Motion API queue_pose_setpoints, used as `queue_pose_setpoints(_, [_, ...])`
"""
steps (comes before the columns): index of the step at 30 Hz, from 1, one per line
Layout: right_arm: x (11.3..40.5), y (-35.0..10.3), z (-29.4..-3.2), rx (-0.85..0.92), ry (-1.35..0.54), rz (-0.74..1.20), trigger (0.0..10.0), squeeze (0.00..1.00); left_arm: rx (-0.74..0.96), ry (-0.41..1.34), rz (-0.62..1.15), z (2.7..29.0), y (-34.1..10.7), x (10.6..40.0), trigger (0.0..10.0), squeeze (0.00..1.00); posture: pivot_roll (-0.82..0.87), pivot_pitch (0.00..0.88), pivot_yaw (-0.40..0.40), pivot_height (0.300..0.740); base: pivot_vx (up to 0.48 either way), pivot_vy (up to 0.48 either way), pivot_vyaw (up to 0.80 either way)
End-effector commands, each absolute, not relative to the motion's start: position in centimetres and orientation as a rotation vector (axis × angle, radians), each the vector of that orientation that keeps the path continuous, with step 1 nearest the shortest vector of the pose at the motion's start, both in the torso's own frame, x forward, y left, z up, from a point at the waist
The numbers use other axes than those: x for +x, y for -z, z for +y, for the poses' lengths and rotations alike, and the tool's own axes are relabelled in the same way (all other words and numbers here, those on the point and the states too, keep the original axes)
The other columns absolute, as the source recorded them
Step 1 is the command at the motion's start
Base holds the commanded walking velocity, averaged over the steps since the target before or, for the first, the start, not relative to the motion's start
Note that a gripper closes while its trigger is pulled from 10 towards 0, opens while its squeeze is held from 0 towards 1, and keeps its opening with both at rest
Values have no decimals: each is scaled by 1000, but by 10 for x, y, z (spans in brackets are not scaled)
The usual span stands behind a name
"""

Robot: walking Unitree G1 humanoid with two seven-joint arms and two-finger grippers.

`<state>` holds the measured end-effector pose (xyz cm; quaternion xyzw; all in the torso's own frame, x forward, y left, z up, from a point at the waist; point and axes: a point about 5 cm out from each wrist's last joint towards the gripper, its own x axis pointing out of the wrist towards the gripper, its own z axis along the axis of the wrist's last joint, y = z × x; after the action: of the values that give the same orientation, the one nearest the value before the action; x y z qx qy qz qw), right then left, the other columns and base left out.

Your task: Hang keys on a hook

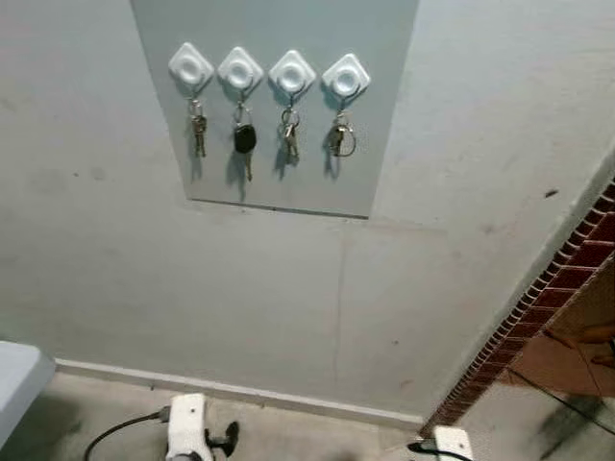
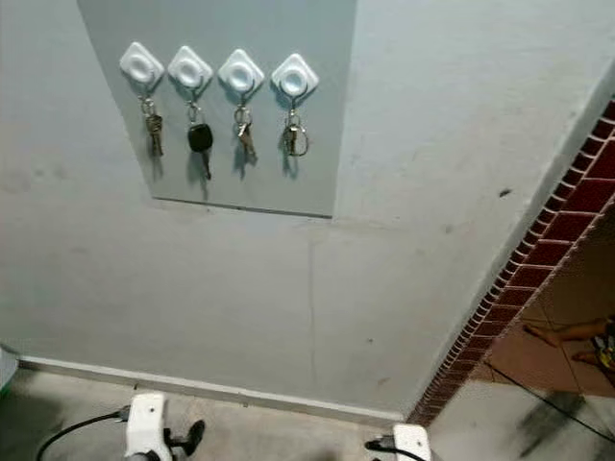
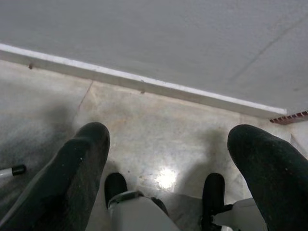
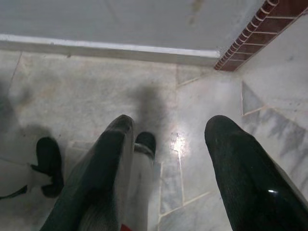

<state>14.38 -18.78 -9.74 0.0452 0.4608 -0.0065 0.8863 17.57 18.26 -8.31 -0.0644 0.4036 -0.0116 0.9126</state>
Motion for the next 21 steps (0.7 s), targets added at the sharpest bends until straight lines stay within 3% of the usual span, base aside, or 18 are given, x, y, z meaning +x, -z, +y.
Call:
queue_pose_setpoints(1, [147, 96, -189, 97, 24, 945, 10000, 0, -137, 9, 848, 183, 85, 173, 10000, 0, 20, 0, -1, 732, 0, 0, 0])
queue_pose_setpoints(21, [149, 95, -190, 100, 23, 938, 10000, 0, -150, -1, 858, 183, 86, 171, 10000, 0, 22, 0, -10, 732, 0, 0, 0])
